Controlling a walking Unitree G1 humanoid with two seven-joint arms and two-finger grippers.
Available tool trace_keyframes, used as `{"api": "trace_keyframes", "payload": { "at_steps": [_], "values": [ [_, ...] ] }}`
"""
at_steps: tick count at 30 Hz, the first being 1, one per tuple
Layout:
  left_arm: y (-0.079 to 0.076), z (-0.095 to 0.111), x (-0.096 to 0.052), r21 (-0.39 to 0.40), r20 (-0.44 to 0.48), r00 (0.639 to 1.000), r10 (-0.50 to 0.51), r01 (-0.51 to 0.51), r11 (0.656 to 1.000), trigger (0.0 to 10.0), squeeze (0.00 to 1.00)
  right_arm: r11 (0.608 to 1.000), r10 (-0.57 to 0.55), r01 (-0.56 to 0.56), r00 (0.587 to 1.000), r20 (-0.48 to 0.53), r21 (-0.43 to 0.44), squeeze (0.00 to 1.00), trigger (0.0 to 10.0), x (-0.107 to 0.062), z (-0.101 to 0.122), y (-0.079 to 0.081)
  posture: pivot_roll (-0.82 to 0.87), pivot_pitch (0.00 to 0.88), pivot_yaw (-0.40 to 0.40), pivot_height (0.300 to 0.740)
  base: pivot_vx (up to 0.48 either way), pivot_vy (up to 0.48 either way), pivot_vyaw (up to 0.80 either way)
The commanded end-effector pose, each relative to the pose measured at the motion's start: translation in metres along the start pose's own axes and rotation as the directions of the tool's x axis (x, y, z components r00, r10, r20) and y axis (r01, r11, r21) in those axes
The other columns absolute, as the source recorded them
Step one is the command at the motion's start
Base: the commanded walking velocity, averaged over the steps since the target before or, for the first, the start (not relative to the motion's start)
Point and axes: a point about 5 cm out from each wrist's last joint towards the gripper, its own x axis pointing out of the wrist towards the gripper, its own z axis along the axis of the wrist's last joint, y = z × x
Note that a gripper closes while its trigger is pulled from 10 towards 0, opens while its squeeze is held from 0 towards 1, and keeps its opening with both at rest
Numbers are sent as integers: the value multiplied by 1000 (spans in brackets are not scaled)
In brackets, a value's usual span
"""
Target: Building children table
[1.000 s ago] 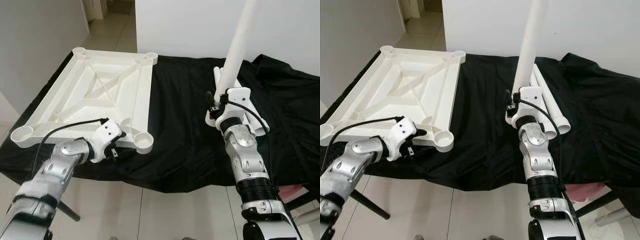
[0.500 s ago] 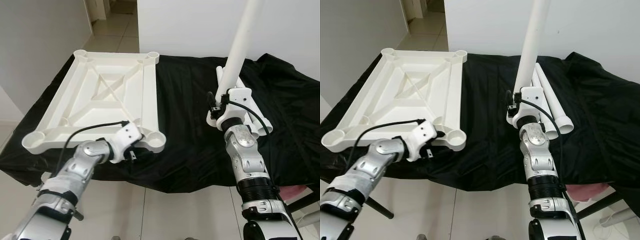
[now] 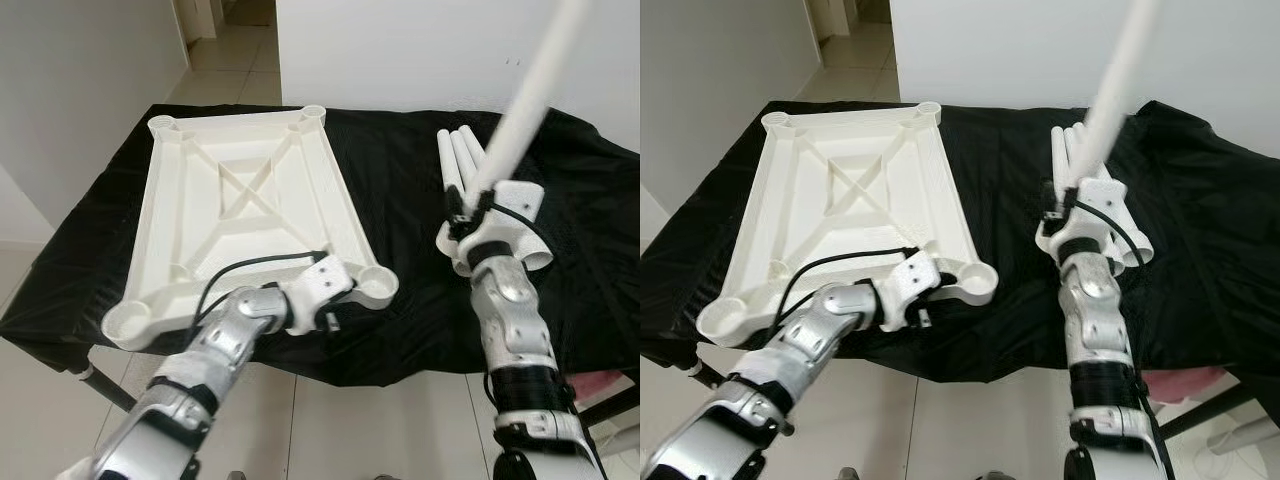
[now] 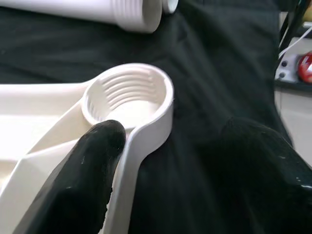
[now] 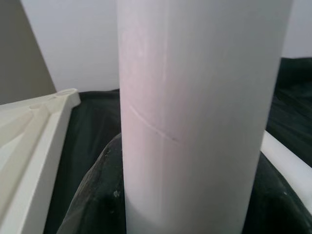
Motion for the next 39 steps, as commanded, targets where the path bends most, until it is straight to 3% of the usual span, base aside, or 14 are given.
{"api": "trace_keyframes", "payload": {
  "at_steps": [1, 6, 12, 13, 18, 20, 28, 33, 34, 39],
  "values": [
    [3, 2, 2, -16, 7, 999, 53, -52, 998, 10000, 0, 1000, 3, -4, 1000, 25, 21, 0, 10000, -1, 5, 1, -72, 0, 41, 740, 0, 0, 0],
    [15, 21, 6, -117, 118, 981, 157, -143, 983, 10000, 0, 992, 127, -127, 992, 7, 5, 0, 10000, -20, -6, 8, -78, 0, 69, 740, 0, 0, 0],
    [21, 27, 3, -119, 148, 970, 191, -175, 977, 10000, 0, 979, 203, -203, 979, 28, 16, 0, 10000, -26, -6, 19, -84, 0, 76, 740, 0, 0, 0],
    [27, 33, -5, -110, 163, 966, 202, -185, 977, 10000, 0, 967, 254, -255, 965, 61, 24, 0, 10000, -29, -1, 29, -83, 0, 84, 740, 0, 0, 0],
    [34, 41, -14, -108, 180, 960, 216, -199, 974, 10000, 0, 953, 297, -300, 952, 67, 32, 0, 10000, -30, 1, 38, -72, 0, 94, 740, 0, 0, 0],
    [39, 49, -22, -142, 213, 948, 237, -210, 967, 10000, 0, 943, 331, -332, 942, 57, 5, 0, 10000, -28, 0, 43, -70, 0, 95, 740, 0, 0, 0],
    [44, 58, -29, -214, 265, 924, 277, -224, 951, 10000, 0, 936, 347, -351, 934, 78, 29, 0, 10000, -17, 5, 48, -77, 0, 78, 740, 0, 0, 0],
    [45, 56, -35, -201, 264, 913, 311, -263, 944, 10000, 0, 945, 325, -328, 940, 103, 7, 0, 10000, -12, 11, 49, -70, 0, 51, 740, 0, 0, 0],
    [51, 50, -41, -220, 232, 899, 372, -324, 920, 10000, 0, 945, 319, -324, 942, 106, 33, 0, 10000, -10, 12, 53, -62, 4, 37, 740, 0, 0, 0],
    [56, 47, -49, -262, 228, 874, 430, -370, 891, 10000, 0, 937, 337, -344, 935, 114, 56, 0, 10000, -9, 13, 59, -44, 0, 19, 740, 0, 0, 0]
  ]
}}
